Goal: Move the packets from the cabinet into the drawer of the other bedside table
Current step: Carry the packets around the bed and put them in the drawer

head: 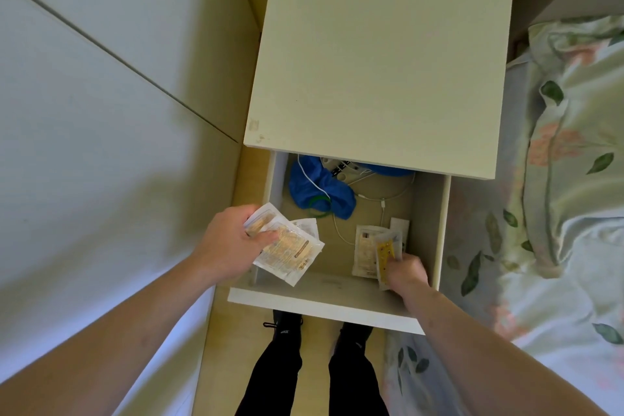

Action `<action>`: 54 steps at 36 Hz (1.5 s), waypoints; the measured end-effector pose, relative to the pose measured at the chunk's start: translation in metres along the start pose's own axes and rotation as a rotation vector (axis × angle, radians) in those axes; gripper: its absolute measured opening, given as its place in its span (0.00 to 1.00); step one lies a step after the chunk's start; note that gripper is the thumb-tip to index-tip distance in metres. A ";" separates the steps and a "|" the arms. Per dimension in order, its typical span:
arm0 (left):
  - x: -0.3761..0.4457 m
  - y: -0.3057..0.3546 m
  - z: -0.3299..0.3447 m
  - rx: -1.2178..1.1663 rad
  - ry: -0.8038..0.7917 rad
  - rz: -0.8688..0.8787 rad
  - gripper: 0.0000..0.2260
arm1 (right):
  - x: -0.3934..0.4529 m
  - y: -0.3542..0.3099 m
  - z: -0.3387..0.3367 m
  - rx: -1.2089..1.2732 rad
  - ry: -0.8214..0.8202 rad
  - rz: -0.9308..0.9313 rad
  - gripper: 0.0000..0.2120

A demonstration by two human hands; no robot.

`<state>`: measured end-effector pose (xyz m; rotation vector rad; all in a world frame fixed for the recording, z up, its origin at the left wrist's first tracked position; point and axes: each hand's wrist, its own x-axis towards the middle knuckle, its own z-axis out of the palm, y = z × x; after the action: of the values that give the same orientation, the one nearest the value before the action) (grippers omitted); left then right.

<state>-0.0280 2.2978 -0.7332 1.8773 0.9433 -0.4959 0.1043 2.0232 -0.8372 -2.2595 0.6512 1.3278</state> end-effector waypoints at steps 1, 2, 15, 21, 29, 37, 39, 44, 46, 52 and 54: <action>0.001 0.000 0.000 0.004 -0.003 0.002 0.09 | 0.000 0.001 0.001 -0.017 0.004 -0.005 0.14; 0.003 0.000 0.000 0.007 -0.007 0.004 0.09 | -0.001 0.001 0.001 -0.032 0.004 -0.011 0.14; 0.012 0.007 0.003 -0.010 -0.070 0.020 0.10 | -0.008 -0.013 0.013 -0.183 -0.068 -0.059 0.18; 0.010 0.014 0.005 -0.046 -0.127 0.022 0.07 | -0.026 -0.012 0.007 -0.132 -0.072 -0.190 0.14; 0.002 0.018 0.020 -0.148 -0.243 -0.025 0.07 | -0.059 -0.034 -0.012 0.385 -0.566 -0.231 0.12; -0.004 0.018 0.034 -0.176 -0.265 -0.057 0.08 | -0.058 -0.021 -0.018 0.268 -0.558 -0.290 0.10; -0.004 0.017 0.039 -0.087 -0.235 -0.028 0.07 | -0.054 -0.016 -0.013 0.175 -0.464 -0.316 0.09; -0.005 0.012 0.044 -0.068 -0.109 -0.036 0.05 | -0.037 -0.005 -0.005 0.150 -0.190 -0.258 0.05; -0.004 0.010 0.043 -0.077 -0.074 -0.054 0.04 | -0.027 0.000 -0.003 0.166 -0.095 -0.185 0.08; -0.004 -0.002 0.040 -0.110 -0.081 -0.083 0.05 | -0.005 0.004 0.008 0.120 -0.025 -0.115 0.11; -0.003 -0.005 0.039 -0.118 -0.078 -0.089 0.06 | -0.003 0.002 0.009 0.089 -0.019 -0.123 0.12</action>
<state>-0.0320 2.2636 -0.7521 1.7046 0.9857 -0.5513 0.0960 2.0276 -0.8385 -2.1765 0.5441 1.2350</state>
